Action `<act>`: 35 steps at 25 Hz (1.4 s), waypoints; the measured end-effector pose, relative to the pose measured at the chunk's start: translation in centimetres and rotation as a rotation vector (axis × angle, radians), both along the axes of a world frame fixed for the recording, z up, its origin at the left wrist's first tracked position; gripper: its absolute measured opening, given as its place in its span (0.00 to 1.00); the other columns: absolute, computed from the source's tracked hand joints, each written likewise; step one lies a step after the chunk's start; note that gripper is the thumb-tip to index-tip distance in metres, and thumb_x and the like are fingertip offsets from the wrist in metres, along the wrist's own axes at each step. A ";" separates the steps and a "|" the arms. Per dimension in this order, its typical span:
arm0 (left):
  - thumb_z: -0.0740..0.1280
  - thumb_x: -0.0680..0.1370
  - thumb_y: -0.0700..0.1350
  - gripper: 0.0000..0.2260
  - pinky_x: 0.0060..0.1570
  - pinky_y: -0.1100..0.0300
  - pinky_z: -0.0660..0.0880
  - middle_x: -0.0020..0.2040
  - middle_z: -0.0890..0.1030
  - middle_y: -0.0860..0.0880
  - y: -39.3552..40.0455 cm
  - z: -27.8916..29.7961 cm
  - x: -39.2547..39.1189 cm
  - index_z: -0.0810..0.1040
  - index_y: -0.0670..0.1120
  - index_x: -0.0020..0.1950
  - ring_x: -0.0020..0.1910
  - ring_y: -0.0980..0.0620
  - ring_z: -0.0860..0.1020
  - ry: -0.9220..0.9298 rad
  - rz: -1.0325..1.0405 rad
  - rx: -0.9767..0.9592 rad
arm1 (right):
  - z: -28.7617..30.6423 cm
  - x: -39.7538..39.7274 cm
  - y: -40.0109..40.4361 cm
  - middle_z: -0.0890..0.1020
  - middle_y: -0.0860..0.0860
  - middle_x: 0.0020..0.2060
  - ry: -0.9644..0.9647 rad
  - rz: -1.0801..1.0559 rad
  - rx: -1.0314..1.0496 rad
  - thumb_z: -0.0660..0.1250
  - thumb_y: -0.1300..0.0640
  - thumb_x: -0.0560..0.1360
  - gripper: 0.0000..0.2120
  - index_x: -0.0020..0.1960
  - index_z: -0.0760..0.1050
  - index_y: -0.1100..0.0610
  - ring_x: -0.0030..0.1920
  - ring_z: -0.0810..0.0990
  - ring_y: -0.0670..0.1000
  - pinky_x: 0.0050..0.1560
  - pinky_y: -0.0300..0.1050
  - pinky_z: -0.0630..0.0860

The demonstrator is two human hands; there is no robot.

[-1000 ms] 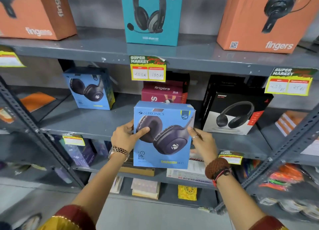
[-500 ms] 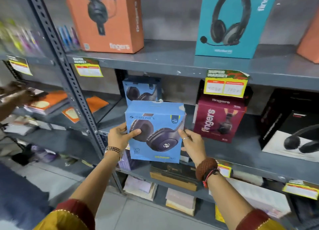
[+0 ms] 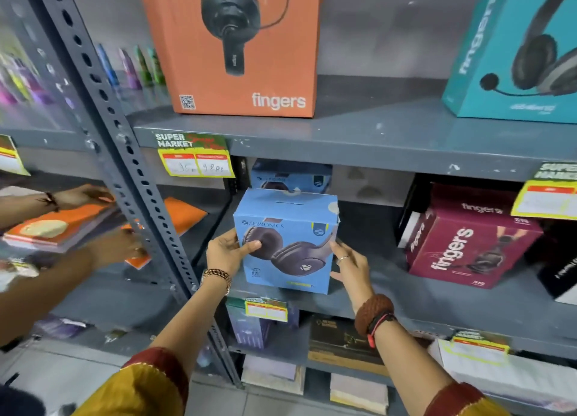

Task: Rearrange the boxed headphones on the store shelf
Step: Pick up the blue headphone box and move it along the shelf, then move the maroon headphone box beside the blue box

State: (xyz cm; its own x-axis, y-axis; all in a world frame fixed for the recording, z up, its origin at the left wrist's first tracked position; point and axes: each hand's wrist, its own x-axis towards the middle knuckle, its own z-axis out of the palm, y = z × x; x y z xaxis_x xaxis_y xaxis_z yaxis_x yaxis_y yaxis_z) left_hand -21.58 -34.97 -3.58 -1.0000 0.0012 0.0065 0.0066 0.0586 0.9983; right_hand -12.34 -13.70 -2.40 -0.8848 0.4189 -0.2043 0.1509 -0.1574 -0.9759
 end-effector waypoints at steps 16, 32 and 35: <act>0.72 0.70 0.39 0.24 0.54 0.59 0.78 0.60 0.79 0.46 0.5 -2.0 -1.9 0.72 0.45 0.65 0.54 0.58 0.79 0.023 -0.059 0.048 | -1.7 -2.0 0.8 0.72 0.47 0.61 0.012 -0.045 0.000 0.61 0.56 0.77 0.21 0.69 0.67 0.57 0.60 0.72 0.47 0.67 0.53 0.70; 0.64 0.76 0.42 0.33 0.69 0.54 0.60 0.76 0.58 0.44 20.8 -7.1 10.9 0.48 0.48 0.76 0.72 0.44 0.63 -0.315 0.012 -0.071 | -4.9 12.2 23.9 0.76 0.59 0.63 0.005 -0.427 0.095 0.62 0.61 0.76 0.14 0.61 0.73 0.59 0.64 0.74 0.56 0.70 0.57 0.66; 0.64 0.76 0.44 0.32 0.60 0.68 0.66 0.74 0.62 0.45 27.9 -4.4 11.1 0.50 0.46 0.75 0.65 0.51 0.71 -0.280 -0.072 -0.013 | -3.6 12.5 29.2 0.75 0.59 0.65 0.050 -0.424 0.088 0.62 0.61 0.76 0.17 0.65 0.70 0.60 0.62 0.74 0.52 0.69 0.51 0.66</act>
